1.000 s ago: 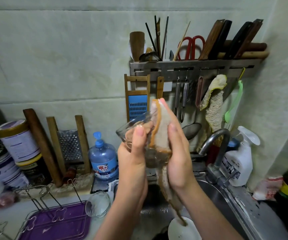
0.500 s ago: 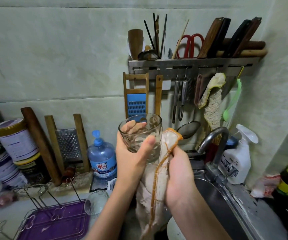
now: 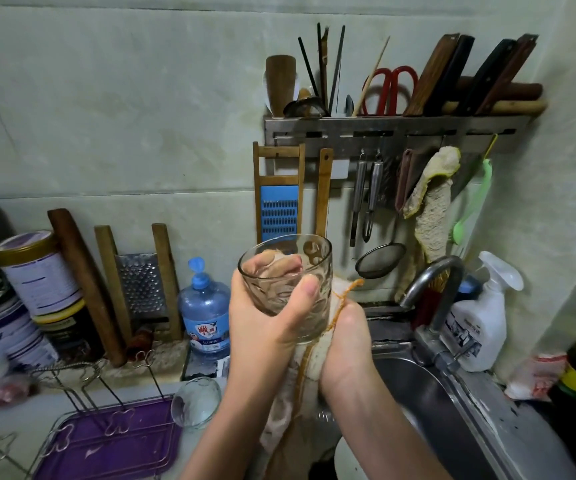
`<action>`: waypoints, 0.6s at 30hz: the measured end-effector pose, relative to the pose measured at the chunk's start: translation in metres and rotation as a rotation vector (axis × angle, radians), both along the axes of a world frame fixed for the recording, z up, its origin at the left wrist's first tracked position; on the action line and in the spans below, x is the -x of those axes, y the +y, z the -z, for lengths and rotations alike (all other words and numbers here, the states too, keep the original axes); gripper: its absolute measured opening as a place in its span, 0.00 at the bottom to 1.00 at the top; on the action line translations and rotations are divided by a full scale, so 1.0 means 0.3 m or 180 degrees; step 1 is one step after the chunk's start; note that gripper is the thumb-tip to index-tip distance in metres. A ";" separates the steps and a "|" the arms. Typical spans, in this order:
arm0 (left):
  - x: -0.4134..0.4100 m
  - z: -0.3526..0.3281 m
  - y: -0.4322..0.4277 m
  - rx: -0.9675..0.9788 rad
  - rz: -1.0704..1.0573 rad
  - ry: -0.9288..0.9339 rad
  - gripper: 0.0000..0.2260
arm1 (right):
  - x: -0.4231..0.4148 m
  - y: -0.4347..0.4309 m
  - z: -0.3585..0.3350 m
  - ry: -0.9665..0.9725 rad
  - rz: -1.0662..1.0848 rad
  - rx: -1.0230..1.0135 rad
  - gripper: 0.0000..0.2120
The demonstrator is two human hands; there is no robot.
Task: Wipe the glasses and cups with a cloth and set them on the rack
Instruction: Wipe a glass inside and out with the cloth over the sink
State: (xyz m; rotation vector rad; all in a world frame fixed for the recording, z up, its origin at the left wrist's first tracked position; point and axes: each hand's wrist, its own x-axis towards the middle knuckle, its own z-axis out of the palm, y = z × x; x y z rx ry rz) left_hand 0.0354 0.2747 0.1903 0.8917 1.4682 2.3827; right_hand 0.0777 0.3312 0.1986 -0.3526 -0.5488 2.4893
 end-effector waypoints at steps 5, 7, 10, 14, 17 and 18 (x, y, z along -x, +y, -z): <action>0.022 0.033 0.026 -0.0047 -0.0187 -0.0234 0.37 | 0.057 0.003 0.025 0.0185 0.0192 0.0146 0.25; 0.028 0.052 0.035 0.0055 -0.0260 -0.0317 0.39 | 0.062 0.008 0.037 0.0082 0.0230 0.0207 0.23; 0.044 0.075 0.038 0.0256 -0.0310 -0.0255 0.40 | 0.058 0.023 0.053 -0.0087 0.0107 0.0387 0.23; 0.071 0.063 0.041 0.0465 -0.0081 0.0027 0.34 | 0.051 0.032 0.055 -0.0166 -0.0363 0.0319 0.26; 0.066 0.054 0.037 0.0531 -0.0073 0.0318 0.35 | 0.036 0.059 0.054 -0.0162 -0.0464 0.0104 0.28; 0.063 0.054 0.033 0.0536 -0.0078 0.0439 0.39 | 0.032 0.064 0.048 -0.0172 -0.0512 0.0025 0.30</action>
